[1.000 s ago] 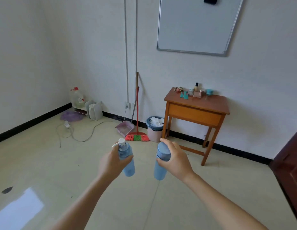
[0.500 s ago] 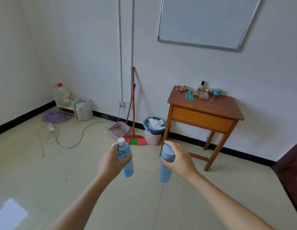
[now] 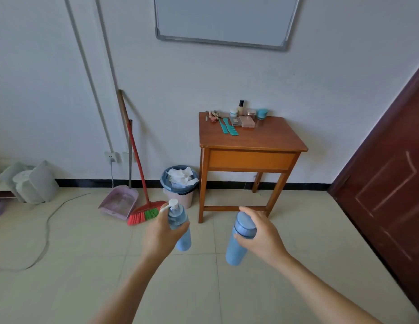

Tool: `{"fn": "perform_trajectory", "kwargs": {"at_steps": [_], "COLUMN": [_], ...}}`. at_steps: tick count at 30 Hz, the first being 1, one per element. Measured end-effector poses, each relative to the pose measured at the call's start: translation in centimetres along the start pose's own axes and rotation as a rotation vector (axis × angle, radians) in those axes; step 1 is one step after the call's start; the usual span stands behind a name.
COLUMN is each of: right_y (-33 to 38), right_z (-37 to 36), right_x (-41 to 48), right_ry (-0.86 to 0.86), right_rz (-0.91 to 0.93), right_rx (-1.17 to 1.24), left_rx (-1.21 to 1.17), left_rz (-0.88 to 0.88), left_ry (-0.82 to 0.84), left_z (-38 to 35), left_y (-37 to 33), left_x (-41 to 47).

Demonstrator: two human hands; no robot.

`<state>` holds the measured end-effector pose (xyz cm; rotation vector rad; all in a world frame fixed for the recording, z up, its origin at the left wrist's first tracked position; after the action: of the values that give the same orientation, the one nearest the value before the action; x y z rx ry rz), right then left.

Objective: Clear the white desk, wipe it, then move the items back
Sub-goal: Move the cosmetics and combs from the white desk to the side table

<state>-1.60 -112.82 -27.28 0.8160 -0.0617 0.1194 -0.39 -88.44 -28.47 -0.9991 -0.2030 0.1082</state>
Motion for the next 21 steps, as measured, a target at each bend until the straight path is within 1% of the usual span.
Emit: {"fn": "perform_trajectory", "kwargs": {"at_steps": [3, 5, 8, 11, 16, 21], "right_y": [-2.5, -3.9, -5.6, -7.3, -9.2, -11.8], "right_z": [1.7, 3.0, 5.3, 7.1, 8.2, 7.9], "right_x": [3.2, 5.9, 10.6, 15.3, 21.3, 26.4], "right_ry": [-0.051, -0.100, -0.162, -0.150, -0.143, -0.113], "right_rz": [-0.036, -0.047, -0.037, -0.010, 0.014, -0.014], "right_rx": [-0.017, -0.038, -0.049, -0.047, -0.043, -0.030], "left_rx": [0.047, 0.060, 0.079, 0.042, -0.087, -0.127], "left_rz": [-0.036, -0.046, -0.098, -0.133, -0.082, -0.024], "left_ry": [0.116, 0.149, 0.150, 0.132, 0.079, 0.071], "left_z": [-3.9, -6.0, -9.0, -11.2, -14.3, -17.6], "left_y": [-0.8, -1.9, -4.6, -7.1, -7.6, -6.8], "left_x": [3.8, 6.6, 11.3, 15.7, 20.5, 25.1]}}
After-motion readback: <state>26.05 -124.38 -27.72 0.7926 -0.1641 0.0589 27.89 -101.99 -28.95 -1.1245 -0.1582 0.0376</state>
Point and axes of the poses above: each hand's wrist, its own x-axis towards the middle knuckle, its own z-axis out of the back of the hand, y = z × x, the point moved 3 cm from there along x, towards the middle knuckle
